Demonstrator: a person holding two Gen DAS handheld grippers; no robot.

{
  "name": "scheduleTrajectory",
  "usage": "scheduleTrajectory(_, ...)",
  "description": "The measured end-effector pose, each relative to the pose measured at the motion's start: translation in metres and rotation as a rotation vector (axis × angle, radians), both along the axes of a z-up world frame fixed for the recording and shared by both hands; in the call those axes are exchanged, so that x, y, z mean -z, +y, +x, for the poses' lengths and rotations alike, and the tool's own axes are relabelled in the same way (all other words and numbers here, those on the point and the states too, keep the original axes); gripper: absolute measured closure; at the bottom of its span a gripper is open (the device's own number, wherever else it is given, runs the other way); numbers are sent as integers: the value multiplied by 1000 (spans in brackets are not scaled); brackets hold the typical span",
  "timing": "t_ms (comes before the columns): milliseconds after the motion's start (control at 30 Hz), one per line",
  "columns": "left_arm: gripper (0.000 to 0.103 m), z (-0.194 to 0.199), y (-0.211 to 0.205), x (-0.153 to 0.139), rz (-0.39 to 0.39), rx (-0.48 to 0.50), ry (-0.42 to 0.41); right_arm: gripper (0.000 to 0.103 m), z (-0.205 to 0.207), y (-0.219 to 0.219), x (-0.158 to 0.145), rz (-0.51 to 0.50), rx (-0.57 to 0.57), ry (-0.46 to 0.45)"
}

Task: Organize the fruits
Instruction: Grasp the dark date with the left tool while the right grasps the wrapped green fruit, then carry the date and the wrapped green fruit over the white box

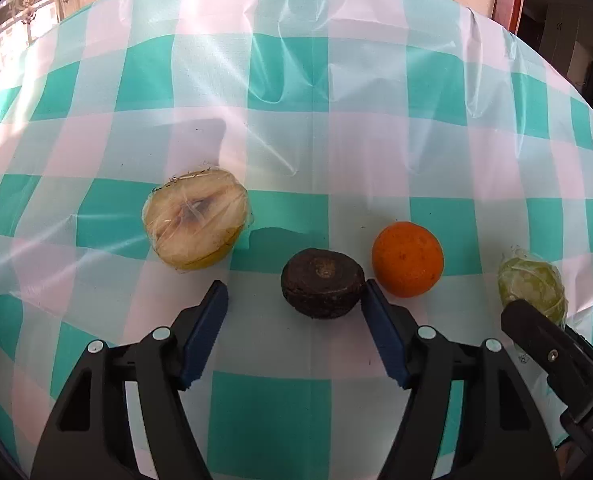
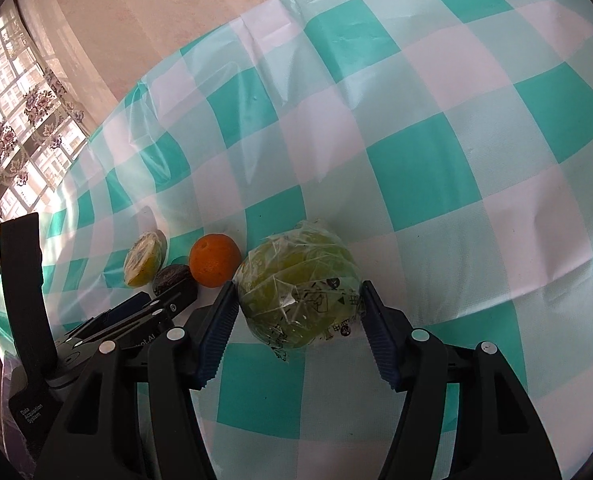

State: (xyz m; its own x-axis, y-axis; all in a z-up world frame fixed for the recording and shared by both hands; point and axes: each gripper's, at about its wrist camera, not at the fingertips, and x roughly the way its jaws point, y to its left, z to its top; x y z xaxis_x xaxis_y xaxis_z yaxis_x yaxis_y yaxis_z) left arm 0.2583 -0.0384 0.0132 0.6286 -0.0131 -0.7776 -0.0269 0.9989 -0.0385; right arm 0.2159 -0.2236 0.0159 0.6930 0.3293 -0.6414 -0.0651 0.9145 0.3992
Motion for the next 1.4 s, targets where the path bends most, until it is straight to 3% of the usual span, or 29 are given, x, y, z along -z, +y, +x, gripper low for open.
scheduleTrajectory(67, 41, 4, -3, -1, 21, 13, -1, 42, 0, 0, 0, 0, 0, -5)
scheduleTrajectory(100, 56, 3, -3, -2, 18, 21, -7, 42, 0, -1, 0, 1, -1, -4)
scheduleTrajectory(133, 64, 2, -3, -3, 16, 21, -13, 42, 0, -1, 0, 3, 0, -3)
scheduleTrajectory(267, 65, -12, 9, -10, -54, -23, -60, 42, -1, -2, 0, 4, 7, -4)
scheduleTrajectory(367, 65, -30, 27, -10, -169, -80, -76, 42, -1, -4, 1, 20, 10, 9)
scheduleTrajectory(433, 65, -46, 35, -14, -201, -109, -114, 42, -2, -8, 3, 43, 13, 16)
scheduleTrajectory(700, 65, -118, 58, -4, -392, -153, -119, 42, -34, -6, 5, 75, 6, 13)
scheduleTrajectory(1400, 65, -268, 71, -2, -261, -60, -145, 42, -157, 42, 10, 21, -128, 7)
